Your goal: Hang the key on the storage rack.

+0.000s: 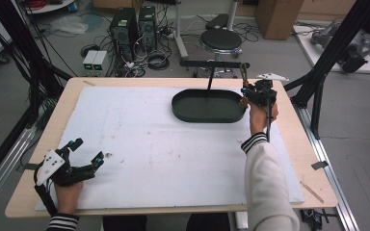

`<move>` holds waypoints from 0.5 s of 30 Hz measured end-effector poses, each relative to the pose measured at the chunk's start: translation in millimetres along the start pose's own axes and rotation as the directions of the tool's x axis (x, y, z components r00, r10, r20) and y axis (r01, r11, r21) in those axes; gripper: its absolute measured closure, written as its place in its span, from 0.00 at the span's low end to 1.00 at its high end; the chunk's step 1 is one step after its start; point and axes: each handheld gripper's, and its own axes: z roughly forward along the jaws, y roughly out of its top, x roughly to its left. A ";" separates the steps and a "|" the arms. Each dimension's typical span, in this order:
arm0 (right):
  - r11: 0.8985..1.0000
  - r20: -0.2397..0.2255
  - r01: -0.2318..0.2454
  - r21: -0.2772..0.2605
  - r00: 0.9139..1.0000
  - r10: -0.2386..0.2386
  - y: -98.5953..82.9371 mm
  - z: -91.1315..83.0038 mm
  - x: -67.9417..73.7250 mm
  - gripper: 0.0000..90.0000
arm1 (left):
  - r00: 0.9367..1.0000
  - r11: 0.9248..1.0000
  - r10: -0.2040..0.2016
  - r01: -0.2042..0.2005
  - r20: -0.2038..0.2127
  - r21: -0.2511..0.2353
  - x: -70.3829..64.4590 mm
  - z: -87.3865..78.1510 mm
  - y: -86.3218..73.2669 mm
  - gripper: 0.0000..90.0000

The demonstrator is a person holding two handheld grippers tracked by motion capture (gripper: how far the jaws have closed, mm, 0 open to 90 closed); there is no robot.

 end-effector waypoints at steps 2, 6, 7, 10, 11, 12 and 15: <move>1.000 0.002 -0.001 0.001 1.000 0.001 -0.9 2.5 -0.6 0.82 | 1.000 1.000 0.000 0.000 0.001 -0.001 -0.1 0.0 0.0 0.09; 1.000 0.005 -0.008 0.003 1.000 0.008 -2.8 7.2 -1.5 0.82 | 1.000 1.000 0.000 0.000 0.001 -0.001 -0.1 0.1 0.0 0.09; 1.000 0.006 -0.010 0.003 1.000 0.010 -3.1 8.1 -1.6 0.82 | 1.000 1.000 0.000 0.000 0.001 -0.001 -0.1 0.0 0.0 0.09; 1.000 0.008 -0.015 0.007 1.000 0.014 -4.0 10.1 -2.2 0.82 | 1.000 1.000 0.002 -0.002 0.000 0.000 0.0 0.0 0.0 0.09; 1.000 0.008 -0.010 0.008 1.000 0.010 -4.4 10.5 -2.7 0.82 | 1.000 1.000 0.000 0.000 0.000 0.000 -0.1 0.0 0.0 0.09; 1.000 0.010 -0.018 0.010 1.000 0.017 -4.8 11.1 -2.7 0.82 | 1.000 1.000 0.000 0.000 0.000 0.000 0.0 0.0 0.0 0.09; 1.000 0.011 -0.014 0.013 1.000 0.014 -5.7 12.7 -4.1 0.82 | 1.000 1.000 0.000 0.000 -0.001 -0.001 -0.2 0.1 0.0 0.09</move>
